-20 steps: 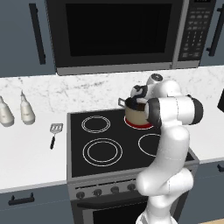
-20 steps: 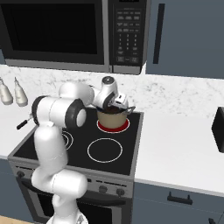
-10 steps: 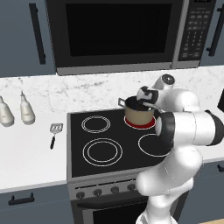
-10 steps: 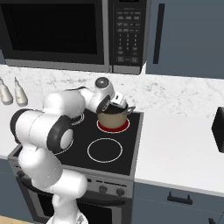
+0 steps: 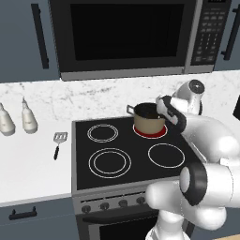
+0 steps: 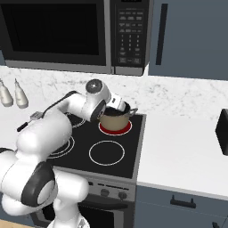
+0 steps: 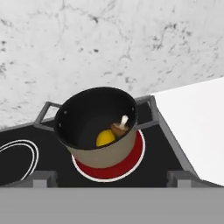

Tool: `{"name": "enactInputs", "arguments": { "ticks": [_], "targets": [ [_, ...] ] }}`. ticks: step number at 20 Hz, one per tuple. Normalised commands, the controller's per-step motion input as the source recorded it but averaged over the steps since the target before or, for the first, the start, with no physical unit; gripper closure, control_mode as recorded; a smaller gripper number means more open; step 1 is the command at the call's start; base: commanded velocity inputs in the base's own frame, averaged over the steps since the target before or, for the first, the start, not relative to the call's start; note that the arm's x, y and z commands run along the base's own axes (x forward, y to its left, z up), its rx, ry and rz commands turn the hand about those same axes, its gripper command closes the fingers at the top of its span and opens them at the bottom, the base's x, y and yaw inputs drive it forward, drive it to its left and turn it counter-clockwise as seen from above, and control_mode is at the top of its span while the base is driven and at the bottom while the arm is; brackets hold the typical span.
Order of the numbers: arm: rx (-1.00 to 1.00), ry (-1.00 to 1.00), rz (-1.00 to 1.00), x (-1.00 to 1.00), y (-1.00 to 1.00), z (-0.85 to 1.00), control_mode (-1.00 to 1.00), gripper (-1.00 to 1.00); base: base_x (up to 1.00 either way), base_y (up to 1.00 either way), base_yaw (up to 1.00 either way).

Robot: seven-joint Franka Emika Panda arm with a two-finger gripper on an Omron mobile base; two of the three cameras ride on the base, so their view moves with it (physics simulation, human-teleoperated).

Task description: Put the lemon and mushroom in the pot. Retrieve the spatula and lightly stir the vegetables in the pot.

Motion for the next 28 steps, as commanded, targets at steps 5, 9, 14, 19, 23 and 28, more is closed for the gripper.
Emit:
{"name": "enactInputs", "arguments": {
  "ticks": [5, 9, 14, 19, 23, 28],
  "targets": [
    [-0.02, 0.0, 0.0, -0.98, 0.09, 0.67, -1.0, -1.0, 0.0, 0.0, 0.0],
    [-0.01, 0.02, 0.0, -1.0, 0.14, 0.64, -1.0, -1.0, 0.0, 0.0, 0.0],
    [0.0, 0.21, 0.0, -0.94, 0.14, 0.77, -1.0, -1.0, 0.0, 0.0, 0.0],
    [0.0, 0.37, 0.0, -0.9, 0.38, 0.5, -1.0, -1.0, 0.0, 0.0, 0.0],
    [0.02, 0.25, 0.22, -0.74, 0.58, -0.09, -1.0, -1.0, 0.0, 0.0, 0.0],
    [-0.01, 0.24, 0.18, -0.07, 0.2, -0.17, -1.0, -1.0, 0.0, 0.0, 0.0]
  ]
}}
